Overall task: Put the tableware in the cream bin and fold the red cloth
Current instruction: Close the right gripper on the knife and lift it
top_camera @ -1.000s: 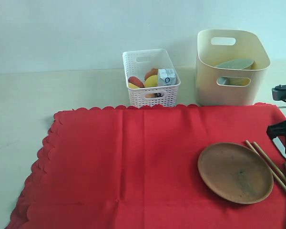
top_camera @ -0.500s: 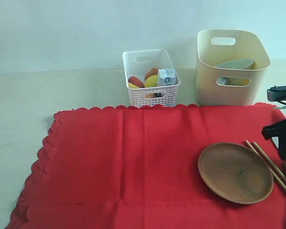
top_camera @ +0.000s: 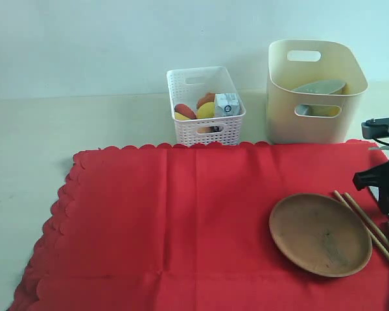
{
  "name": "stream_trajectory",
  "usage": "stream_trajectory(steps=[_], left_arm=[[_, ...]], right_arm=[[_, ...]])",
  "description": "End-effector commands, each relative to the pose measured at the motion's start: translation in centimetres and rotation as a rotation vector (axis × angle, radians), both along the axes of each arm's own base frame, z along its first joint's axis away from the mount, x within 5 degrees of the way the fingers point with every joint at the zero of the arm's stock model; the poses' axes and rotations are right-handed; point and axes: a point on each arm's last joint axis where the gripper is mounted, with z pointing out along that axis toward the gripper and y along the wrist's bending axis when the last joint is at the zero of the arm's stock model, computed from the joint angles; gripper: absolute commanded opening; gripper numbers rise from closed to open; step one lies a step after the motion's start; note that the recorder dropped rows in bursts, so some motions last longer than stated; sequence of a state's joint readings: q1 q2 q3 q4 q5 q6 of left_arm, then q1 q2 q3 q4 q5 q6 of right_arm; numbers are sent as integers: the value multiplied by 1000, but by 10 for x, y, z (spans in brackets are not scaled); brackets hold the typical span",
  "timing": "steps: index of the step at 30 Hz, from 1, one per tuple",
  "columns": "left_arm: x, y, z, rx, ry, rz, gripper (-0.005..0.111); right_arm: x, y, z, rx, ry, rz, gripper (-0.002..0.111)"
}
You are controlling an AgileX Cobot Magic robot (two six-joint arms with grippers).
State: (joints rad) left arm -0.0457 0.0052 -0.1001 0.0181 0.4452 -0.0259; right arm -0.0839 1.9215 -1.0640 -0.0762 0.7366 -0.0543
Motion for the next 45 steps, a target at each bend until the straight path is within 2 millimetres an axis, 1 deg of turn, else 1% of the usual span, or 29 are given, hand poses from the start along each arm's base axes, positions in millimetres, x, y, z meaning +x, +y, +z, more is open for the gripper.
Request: stream_trajectory(steps=[1, 5, 10, 12, 16, 21, 24, 32, 34, 35, 39, 41, 42, 45], left_arm=[[0, 0, 0, -4, -14, 0, 0], [0, 0, 0, -4, -14, 0, 0], [0, 0, 0, -4, -14, 0, 0], [0, 0, 0, -4, -14, 0, 0], [0, 0, 0, -4, -14, 0, 0], [0, 0, 0, -4, -14, 0, 0], [0, 0, 0, -4, -14, 0, 0], [0, 0, 0, -4, -14, 0, 0], [0, 0, 0, -4, -14, 0, 0], [0, 0, 0, -4, -14, 0, 0], [0, 0, 0, -4, -14, 0, 0], [0, 0, 0, -4, -14, 0, 0], [0, 0, 0, -4, -14, 0, 0], [0, 0, 0, -4, -14, 0, 0]], right_arm=[[3, 0, 0, -3, -29, -7, 41], [3, 2, 0, -3, -28, -21, 41], [3, 17, 0, -38, -20, 29, 41], [0, 22, -3, -62, -24, 34, 41], [-8, 19, -13, -104, -50, -18, 41], [-19, 21, -25, -86, -67, -43, 41], [-25, 21, -30, -85, -49, -44, 41], [-31, 21, -33, -80, -11, -55, 40], [-32, 21, -33, -80, -5, -45, 37], [-32, 21, -33, -81, -5, -38, 33], [-31, 21, -33, -87, -8, -24, 11], [-31, 20, -32, -101, -14, -5, 2], [-30, 19, -32, -112, -16, 5, 0], [-28, 17, -25, -129, -55, -6, 0]])
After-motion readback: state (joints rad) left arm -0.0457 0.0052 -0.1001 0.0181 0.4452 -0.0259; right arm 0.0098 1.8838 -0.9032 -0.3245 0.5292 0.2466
